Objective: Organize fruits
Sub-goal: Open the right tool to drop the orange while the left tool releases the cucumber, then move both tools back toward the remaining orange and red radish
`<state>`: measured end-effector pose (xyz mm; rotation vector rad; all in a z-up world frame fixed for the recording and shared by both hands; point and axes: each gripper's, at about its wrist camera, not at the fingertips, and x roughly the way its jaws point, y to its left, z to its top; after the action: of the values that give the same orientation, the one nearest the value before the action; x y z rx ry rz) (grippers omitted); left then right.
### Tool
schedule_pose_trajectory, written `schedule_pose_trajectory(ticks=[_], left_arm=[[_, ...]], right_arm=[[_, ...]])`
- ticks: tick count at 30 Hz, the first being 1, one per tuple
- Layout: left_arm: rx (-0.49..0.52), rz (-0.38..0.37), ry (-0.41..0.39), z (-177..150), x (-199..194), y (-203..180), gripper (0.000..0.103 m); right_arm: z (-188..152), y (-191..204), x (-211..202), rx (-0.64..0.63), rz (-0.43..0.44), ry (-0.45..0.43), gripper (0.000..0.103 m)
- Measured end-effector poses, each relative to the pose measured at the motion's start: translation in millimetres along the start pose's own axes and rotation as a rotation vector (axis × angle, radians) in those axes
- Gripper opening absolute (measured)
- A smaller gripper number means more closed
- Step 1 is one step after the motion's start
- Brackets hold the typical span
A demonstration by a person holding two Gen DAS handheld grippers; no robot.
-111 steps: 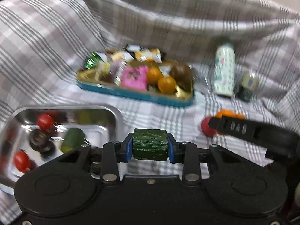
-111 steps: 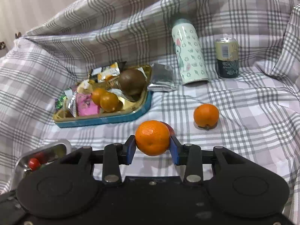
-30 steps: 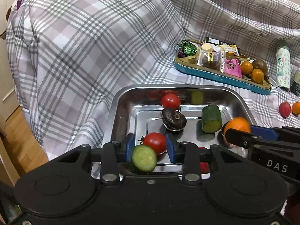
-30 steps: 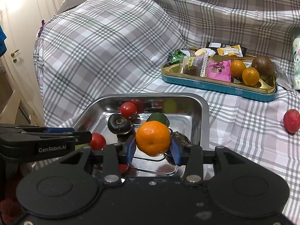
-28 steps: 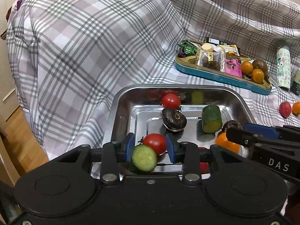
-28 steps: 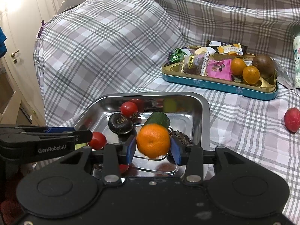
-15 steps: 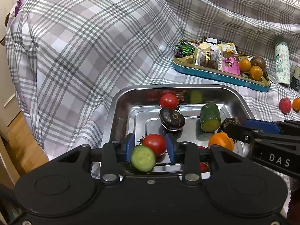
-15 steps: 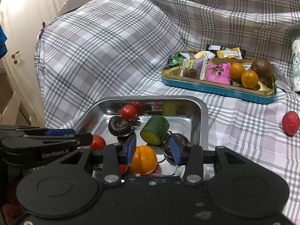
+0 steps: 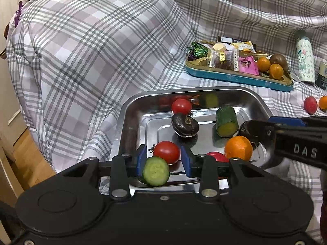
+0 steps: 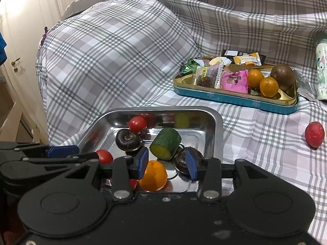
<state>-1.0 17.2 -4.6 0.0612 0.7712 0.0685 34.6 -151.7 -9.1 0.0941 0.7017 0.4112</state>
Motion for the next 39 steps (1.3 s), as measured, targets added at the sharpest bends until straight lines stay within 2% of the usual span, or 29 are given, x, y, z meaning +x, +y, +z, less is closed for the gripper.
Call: schedule_pose_trajectory(ticks=[5,9,13,19,27,34,37,39], left_arm=[[-0.016,-0.065,-0.018,2,-7,-7,0.045],[0.046,-0.102,-0.046,4,-11,-33,0.045],[0.099,-0.175,-0.08,13,-15,-64,0.045],[0.133,-0.26,-0.103,32,-12,-104,0.045],[0.157,-0.312,-0.101,50,-4,-145,0.045],[0.153,-0.343,-0.052,54,6,-166,0.045],[0.151,-0.35,-0.043,54,7,-172,0.045],[0.144,-0.354,-0.041,54,7,-174,0.045]], right_arm=[[5,-10,-4,0.028,-0.024,-0.022,0.044],[11,-27,-9,0.068,-0.067,-0.043,0.044],[14,-52,-15,0.135,-0.13,-0.067,0.044],[15,-95,-29,0.245,-0.286,-0.105,0.044],[1,-158,-54,0.441,-0.471,-0.126,0.044],[-7,-189,-78,0.527,-0.666,-0.068,0.044],[2,-194,-90,0.526,-0.692,-0.064,0.044],[12,-200,-93,0.517,-0.669,-0.06,0.044]])
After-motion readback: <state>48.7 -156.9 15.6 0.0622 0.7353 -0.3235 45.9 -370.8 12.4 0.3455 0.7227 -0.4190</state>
